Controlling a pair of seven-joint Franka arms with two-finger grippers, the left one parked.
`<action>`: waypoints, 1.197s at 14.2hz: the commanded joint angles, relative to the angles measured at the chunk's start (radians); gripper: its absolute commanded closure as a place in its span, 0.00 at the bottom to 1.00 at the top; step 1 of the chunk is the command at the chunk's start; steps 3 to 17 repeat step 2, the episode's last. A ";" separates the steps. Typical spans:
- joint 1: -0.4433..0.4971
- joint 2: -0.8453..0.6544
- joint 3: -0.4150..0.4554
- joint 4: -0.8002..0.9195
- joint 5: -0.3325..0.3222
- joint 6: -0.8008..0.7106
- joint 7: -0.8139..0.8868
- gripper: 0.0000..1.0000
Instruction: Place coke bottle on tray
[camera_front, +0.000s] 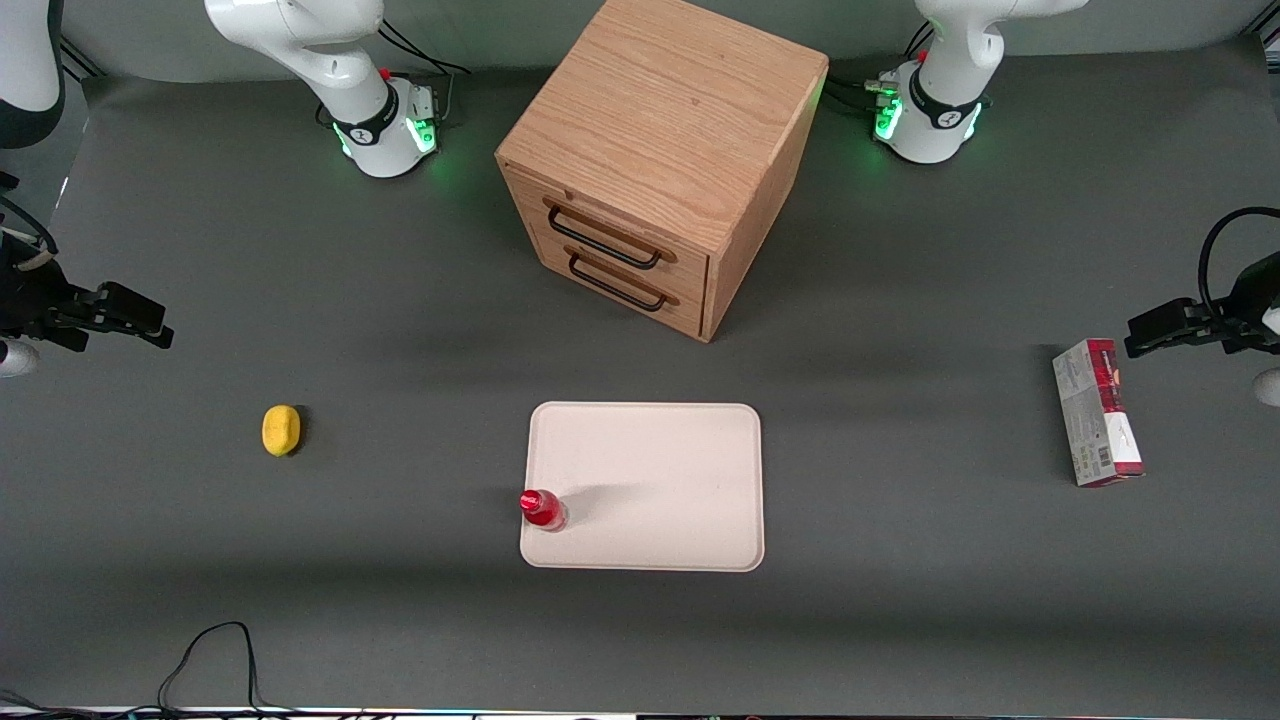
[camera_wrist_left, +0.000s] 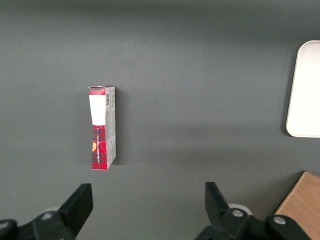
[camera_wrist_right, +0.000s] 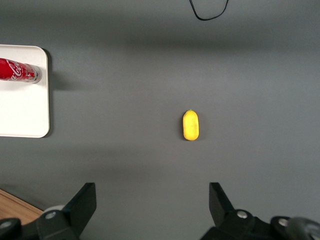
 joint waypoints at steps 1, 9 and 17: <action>0.009 -0.020 -0.009 -0.014 0.004 -0.002 -0.007 0.00; 0.009 -0.020 -0.009 -0.013 0.004 -0.007 -0.006 0.00; 0.009 -0.020 -0.009 -0.013 0.004 -0.007 -0.006 0.00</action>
